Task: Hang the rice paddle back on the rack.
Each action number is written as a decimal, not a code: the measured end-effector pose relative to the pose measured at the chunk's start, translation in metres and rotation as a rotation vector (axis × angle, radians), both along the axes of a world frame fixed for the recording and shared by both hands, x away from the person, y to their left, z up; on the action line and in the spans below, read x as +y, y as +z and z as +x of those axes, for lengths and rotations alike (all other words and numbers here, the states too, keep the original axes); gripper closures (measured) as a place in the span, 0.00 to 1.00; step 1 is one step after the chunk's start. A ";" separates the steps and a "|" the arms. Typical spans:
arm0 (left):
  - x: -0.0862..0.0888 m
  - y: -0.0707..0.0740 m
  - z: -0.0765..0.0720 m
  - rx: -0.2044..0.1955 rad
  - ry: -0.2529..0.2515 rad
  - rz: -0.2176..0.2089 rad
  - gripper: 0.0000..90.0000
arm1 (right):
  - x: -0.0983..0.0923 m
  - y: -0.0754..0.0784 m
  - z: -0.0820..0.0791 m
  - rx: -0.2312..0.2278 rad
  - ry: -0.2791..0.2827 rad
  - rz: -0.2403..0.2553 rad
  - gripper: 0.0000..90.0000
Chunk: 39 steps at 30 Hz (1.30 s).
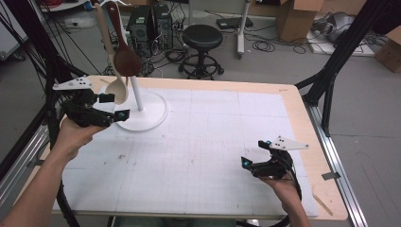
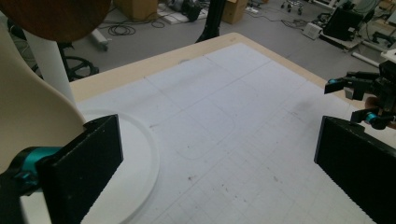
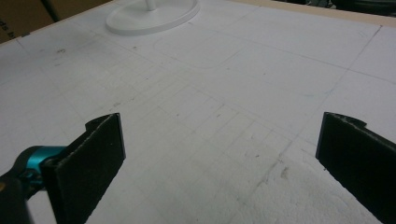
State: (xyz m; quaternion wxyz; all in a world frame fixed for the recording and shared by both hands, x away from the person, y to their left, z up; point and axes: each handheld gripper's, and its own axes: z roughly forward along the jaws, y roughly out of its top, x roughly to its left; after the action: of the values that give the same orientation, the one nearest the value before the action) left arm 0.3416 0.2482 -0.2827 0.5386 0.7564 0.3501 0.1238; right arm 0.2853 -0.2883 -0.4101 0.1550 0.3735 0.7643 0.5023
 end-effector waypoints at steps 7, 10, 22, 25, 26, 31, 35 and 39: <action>-0.004 -0.009 -0.006 0.005 -0.002 0.006 0.02 | 0.000 0.001 -0.001 -0.002 -0.001 0.003 0.01; -0.005 -0.012 -0.008 0.005 -0.006 0.006 0.02 | -0.001 0.001 -0.001 -0.006 -0.003 0.002 0.01; -0.006 -0.028 -0.019 0.011 -0.005 0.010 0.02 | -0.001 0.002 -0.002 -0.006 -0.003 0.003 0.01; -0.006 -0.034 -0.021 0.014 -0.003 0.012 0.02 | -0.001 0.002 -0.003 -0.006 -0.004 0.003 0.01; -0.006 -0.035 -0.022 0.019 -0.003 0.012 0.02 | -0.001 0.002 -0.003 -0.005 -0.005 0.002 0.01; -0.007 -0.044 -0.026 0.029 -0.004 0.022 0.02 | -0.002 0.002 -0.003 -0.009 -0.006 0.002 0.01; -0.007 -0.049 -0.031 0.031 -0.008 0.036 0.02 | -0.001 0.002 -0.004 -0.005 -0.004 0.001 0.01; -0.007 -0.054 -0.035 0.031 -0.009 0.041 0.02 | -0.001 0.001 -0.004 -0.005 -0.005 -0.002 0.01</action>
State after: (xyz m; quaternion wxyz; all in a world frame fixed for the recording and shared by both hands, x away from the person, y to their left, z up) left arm 0.3067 0.2414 -0.3364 0.5179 0.7707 0.3523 0.1168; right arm 0.2813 -0.2893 -0.4088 0.1586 0.3738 0.7634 0.5023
